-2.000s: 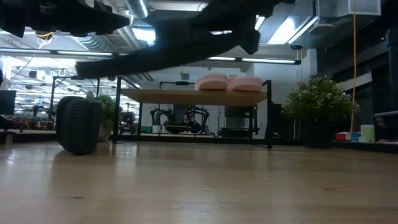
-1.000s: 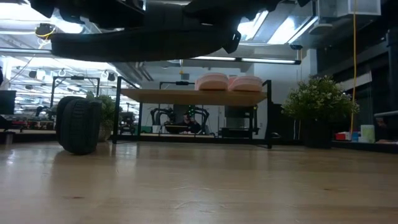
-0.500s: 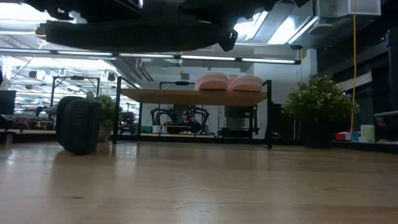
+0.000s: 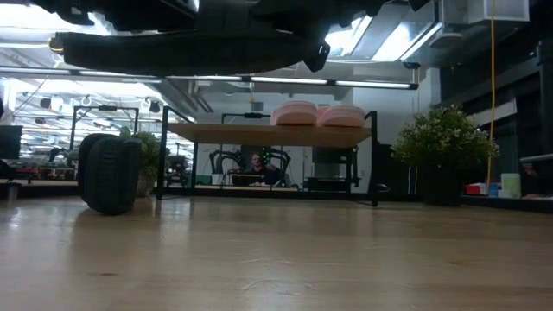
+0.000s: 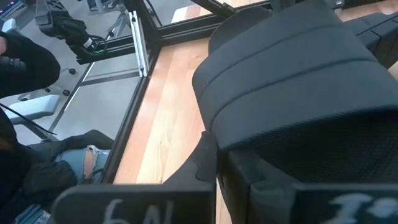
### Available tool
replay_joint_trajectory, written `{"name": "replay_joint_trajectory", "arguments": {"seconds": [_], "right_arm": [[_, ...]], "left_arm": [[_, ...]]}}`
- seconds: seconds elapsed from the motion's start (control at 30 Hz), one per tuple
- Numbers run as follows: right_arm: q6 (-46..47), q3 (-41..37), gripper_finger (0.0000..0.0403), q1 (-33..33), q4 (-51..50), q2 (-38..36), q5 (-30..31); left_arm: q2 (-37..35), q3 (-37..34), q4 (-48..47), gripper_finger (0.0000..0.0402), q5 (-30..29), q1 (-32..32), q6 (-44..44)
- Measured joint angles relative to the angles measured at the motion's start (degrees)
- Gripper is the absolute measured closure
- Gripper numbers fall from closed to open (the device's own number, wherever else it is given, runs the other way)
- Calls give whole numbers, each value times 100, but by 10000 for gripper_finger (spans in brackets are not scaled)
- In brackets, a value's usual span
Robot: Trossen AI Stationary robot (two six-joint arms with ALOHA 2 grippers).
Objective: Pick and place slides into the shelf
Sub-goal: Put the bottom black slipper on the shelf
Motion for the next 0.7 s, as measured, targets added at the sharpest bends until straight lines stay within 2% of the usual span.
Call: {"name": "replay_joint_trajectory", "arguments": {"seconds": [0.5,0.7], "right_arm": [[1,-4,393,2,36,0,-2],[2,-9,393,3,54,0,-13]], "left_arm": [[152,0,296,266,26,11,5],[445,0,466,266,-4,11,438]]}}
